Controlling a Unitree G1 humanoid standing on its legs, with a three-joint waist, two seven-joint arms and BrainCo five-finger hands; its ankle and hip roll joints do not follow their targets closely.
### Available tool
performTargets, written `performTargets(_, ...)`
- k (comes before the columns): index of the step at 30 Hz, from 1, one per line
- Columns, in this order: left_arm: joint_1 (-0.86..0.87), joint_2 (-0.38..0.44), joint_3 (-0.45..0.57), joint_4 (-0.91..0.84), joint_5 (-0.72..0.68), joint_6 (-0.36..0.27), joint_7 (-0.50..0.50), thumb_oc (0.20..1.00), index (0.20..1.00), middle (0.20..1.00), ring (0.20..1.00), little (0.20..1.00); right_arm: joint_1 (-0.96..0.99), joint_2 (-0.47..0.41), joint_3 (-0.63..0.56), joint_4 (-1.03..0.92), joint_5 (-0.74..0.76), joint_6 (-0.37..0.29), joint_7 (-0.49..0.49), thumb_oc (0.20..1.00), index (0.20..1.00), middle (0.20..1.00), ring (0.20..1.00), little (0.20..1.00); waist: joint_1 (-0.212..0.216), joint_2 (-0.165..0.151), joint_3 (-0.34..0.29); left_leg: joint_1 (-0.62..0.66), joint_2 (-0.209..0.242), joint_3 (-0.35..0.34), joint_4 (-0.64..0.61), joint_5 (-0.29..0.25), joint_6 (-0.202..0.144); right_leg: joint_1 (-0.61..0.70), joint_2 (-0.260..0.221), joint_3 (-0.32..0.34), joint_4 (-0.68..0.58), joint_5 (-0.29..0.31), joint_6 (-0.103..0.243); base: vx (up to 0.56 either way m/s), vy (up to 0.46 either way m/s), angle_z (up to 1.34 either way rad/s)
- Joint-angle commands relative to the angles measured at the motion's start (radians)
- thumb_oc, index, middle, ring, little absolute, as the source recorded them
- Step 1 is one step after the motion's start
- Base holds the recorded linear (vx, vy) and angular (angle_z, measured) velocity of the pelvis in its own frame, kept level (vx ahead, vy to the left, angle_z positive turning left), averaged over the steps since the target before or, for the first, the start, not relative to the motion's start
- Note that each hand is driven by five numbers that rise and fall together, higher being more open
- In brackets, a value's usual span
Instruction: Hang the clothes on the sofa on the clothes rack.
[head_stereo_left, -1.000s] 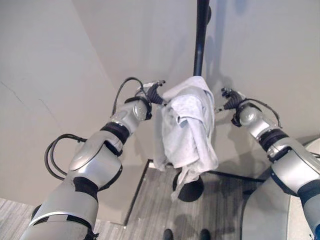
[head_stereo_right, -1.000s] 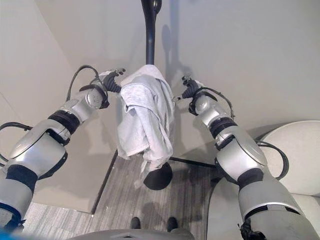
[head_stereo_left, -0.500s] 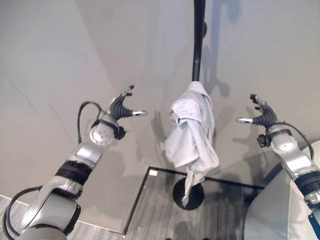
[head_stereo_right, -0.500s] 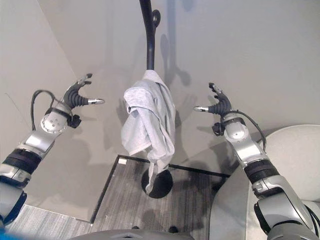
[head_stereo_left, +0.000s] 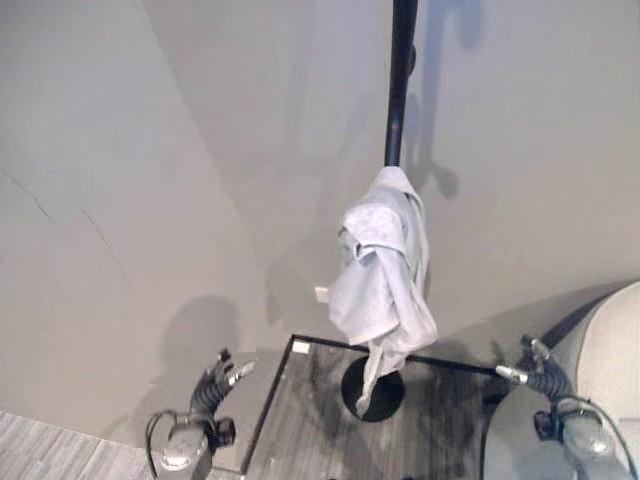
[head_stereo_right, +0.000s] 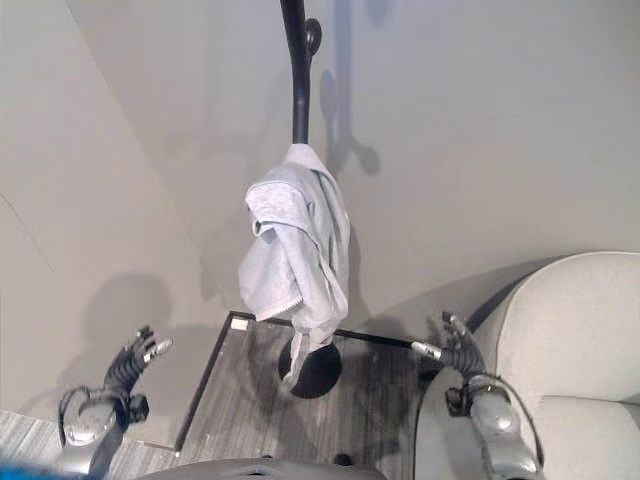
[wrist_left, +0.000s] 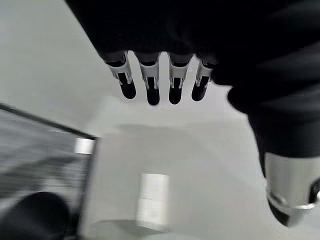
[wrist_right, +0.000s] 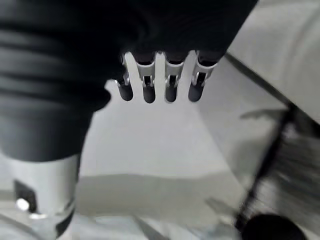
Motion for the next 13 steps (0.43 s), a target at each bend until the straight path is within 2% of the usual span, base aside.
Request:
performTargets(1,-0.063,0.043,-0.038,0.031,0.094,-0.043,0.007,1.000,1.000,1.000,1.000,1.000,-0.064,0.003,0.025,0.074,-0.010,-0.043,-0.017,1.000,1.000,1.000,1.000,1.000,0.028,-0.039,-0.029,0.061,0.067,0.023,0.015,-0.085,-0.038,-0.049,-0.166,-0.062,0.016,0.062,0.133,0.00,0.000,0.00)
performTargets(4,-0.071,0.021,-0.070,0.132,0.122,-0.037,0.006,1.000,1.000,1.000,1.000,1.000,-0.064,0.033,0.061,0.132,-0.007,-0.040,-0.017,1.000,1.000,1.000,1.000,1.000,0.027,-0.039,-0.028,0.058,0.066,0.023,0.015,-0.082,-0.038,-0.054,-0.166,-0.063,0.016,0.064,0.133,0.00,0.000,0.00)
performTargets(6,-0.106,-0.019,-0.115,0.329,0.183,-0.025,0.027,1.000,1.000,1.000,1.000,1.000,-0.073,0.092,0.108,0.294,0.012,-0.025,-0.032,1.000,1.000,1.000,1.000,1.000,0.023,-0.042,-0.030,0.055,0.063,0.025,0.015,-0.080,-0.038,-0.056,-0.167,-0.061,0.016,0.065,0.133,0.00,0.000,0.00)
performTargets(11,-0.146,-0.073,-0.155,0.556,0.214,-0.002,0.010,1.000,1.000,1.000,1.000,1.000,-0.107,0.153,0.138,0.599,0.056,0.021,-0.040,1.000,1.000,1.000,1.000,1.000,0.015,-0.040,-0.035,0.063,0.060,0.030,0.015,-0.087,-0.039,-0.052,-0.167,-0.062,0.017,0.064,0.131,0.01,0.001,0.00)
performTargets(13,-0.150,-0.084,-0.162,0.602,0.222,0.011,-0.006,1.000,1.000,1.000,1.000,1.000,-0.114,0.169,0.115,0.687,0.095,0.042,-0.033,1.000,1.000,1.000,1.000,1.000,0.013,-0.038,-0.041,0.072,0.059,0.033,0.015,-0.092,-0.039,-0.043,-0.167,-0.064,0.016,0.062,0.130,0.05,0.008,0.01)
